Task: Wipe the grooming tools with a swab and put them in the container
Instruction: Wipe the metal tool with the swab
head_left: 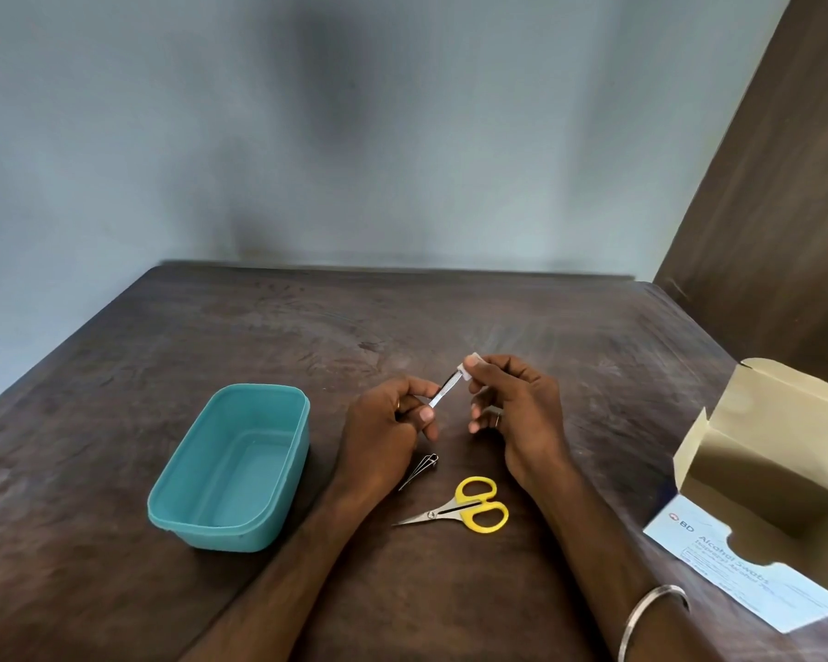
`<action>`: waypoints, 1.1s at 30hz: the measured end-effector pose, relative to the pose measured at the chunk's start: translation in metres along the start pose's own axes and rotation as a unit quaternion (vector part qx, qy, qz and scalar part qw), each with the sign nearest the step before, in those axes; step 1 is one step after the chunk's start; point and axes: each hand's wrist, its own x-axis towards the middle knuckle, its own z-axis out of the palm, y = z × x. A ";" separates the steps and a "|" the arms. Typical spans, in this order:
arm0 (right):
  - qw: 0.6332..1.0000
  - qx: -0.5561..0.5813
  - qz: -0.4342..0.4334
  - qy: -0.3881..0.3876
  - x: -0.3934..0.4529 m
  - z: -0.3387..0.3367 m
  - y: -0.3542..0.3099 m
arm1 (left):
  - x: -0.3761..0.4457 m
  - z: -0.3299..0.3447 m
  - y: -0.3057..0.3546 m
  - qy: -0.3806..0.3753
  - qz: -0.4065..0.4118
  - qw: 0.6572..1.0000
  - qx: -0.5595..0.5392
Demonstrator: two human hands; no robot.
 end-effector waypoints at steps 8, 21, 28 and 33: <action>0.997 -0.062 -0.033 -0.039 -0.002 0.002 0.004 | -0.001 -0.002 0.000 0.016 -0.003 1.000 -0.021; 0.982 -0.156 -0.067 -0.082 -0.003 0.003 0.008 | 0.001 -0.001 -0.004 0.035 0.009 0.999 -0.012; 0.973 -0.189 -0.060 -0.119 -0.006 0.005 0.007 | 0.005 0.001 -0.009 0.039 0.005 0.998 -0.045; 0.981 -0.143 -0.041 -0.127 -0.007 0.004 0.002 | 0.006 0.001 -0.009 0.037 -0.011 0.994 -0.100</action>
